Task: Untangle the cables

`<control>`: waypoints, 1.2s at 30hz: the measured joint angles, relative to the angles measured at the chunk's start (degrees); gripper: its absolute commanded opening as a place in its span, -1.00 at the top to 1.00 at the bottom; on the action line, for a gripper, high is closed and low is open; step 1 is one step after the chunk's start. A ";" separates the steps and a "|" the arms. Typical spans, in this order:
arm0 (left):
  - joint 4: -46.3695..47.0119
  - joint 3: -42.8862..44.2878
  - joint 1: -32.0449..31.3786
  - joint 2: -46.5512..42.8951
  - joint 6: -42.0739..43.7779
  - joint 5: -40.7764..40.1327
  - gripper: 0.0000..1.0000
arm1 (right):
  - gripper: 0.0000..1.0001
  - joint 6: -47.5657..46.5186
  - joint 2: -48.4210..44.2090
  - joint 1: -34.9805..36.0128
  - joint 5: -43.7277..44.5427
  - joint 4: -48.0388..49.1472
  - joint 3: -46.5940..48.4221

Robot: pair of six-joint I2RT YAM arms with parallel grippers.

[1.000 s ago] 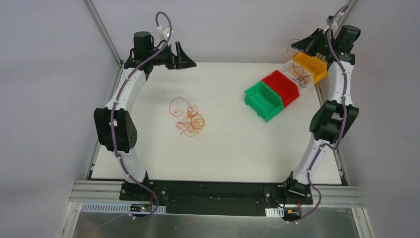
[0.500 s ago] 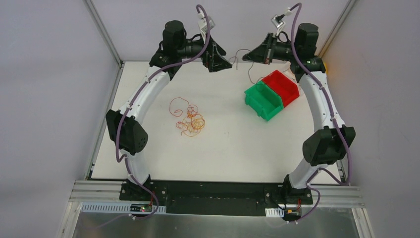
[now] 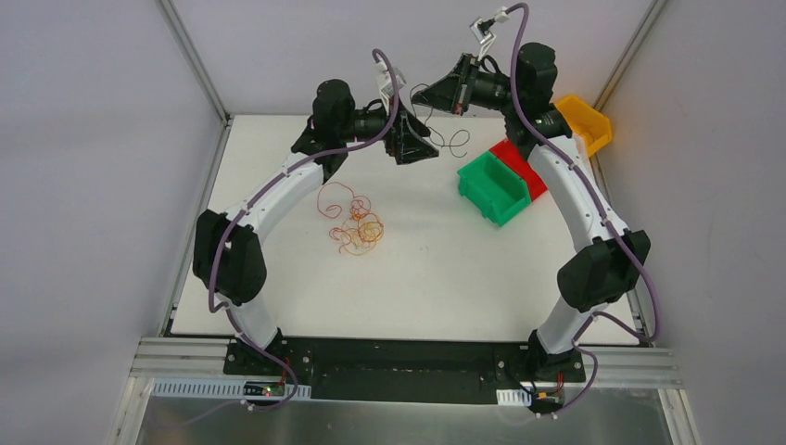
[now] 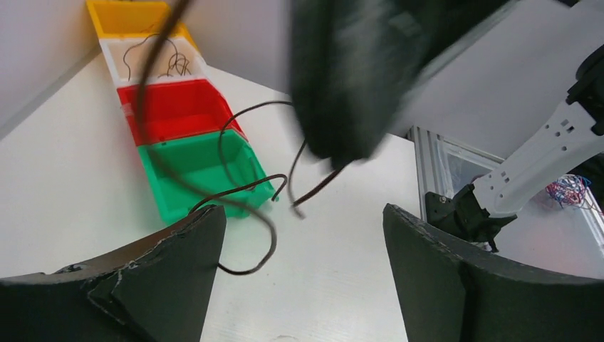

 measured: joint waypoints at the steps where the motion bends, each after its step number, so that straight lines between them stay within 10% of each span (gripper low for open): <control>1: 0.87 -0.42 -0.13 -0.74 -0.46 -0.28 -0.52 | 1.00 0.44 0.24 0.50 1.22 0.70 0.00; 10: 6.88 -1.88 -0.63 -3.52 -3.87 -5.68 0.98 | 1.00 2.69 0.87 3.56 7.96 3.54 -0.42; 20: 10.45 -2.62 3.63 -2.97 -14.93 -1.29 1.00 | -0.92 2.14 -0.17 0.90 8.20 0.66 -0.44; 28: 36.52 4.28 5.53 3.82 -42.95 17.14 1.00 | -0.99 -14.27 -9.25 -4.07 1.95 -6.56 -3.58; 36: 41.94 7.61 2.23 4.46 -48.68 24.44 1.00 | -0.99 -42.86 -14.40 1.95 0.90 -10.25 -5.68</control>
